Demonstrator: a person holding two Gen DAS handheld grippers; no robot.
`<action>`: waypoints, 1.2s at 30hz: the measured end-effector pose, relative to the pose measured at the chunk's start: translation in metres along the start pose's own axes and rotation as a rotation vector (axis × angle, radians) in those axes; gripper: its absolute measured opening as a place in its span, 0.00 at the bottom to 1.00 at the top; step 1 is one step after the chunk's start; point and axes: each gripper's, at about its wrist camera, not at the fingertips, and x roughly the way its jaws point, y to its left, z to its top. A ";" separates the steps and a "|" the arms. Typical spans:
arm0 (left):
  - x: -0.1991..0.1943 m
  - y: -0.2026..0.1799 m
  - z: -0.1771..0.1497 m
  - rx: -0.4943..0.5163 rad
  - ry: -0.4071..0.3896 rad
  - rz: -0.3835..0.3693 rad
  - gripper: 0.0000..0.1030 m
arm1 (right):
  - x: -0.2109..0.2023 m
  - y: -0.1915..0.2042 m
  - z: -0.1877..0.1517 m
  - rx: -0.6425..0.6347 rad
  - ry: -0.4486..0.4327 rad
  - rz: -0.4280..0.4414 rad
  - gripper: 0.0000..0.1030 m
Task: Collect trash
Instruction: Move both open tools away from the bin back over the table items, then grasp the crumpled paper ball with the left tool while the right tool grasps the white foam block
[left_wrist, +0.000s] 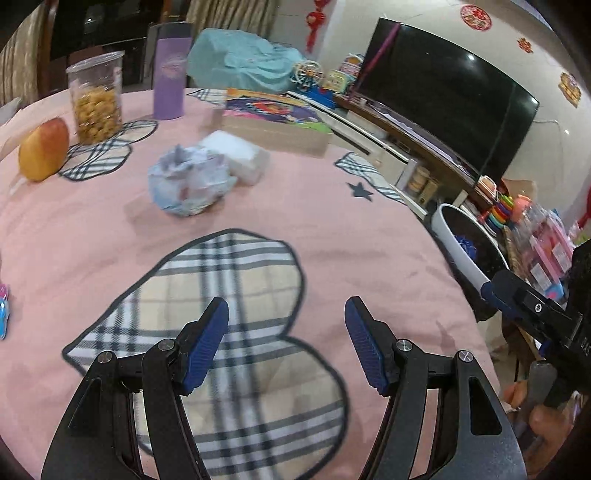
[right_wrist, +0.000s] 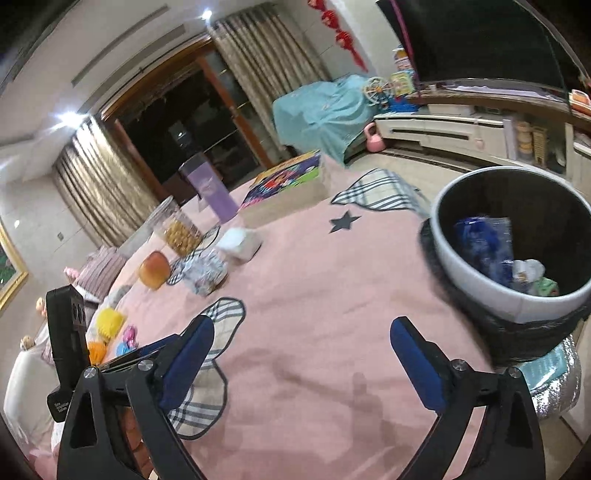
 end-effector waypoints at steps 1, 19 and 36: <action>0.000 0.004 0.000 -0.004 -0.001 0.006 0.65 | 0.002 0.002 -0.001 -0.005 0.005 0.003 0.95; 0.008 0.050 0.013 -0.046 -0.001 0.088 0.67 | 0.069 0.027 0.013 -0.072 0.089 0.036 0.95; 0.052 0.069 0.059 -0.132 0.022 0.048 0.70 | 0.102 0.023 0.028 -0.071 0.099 0.044 0.95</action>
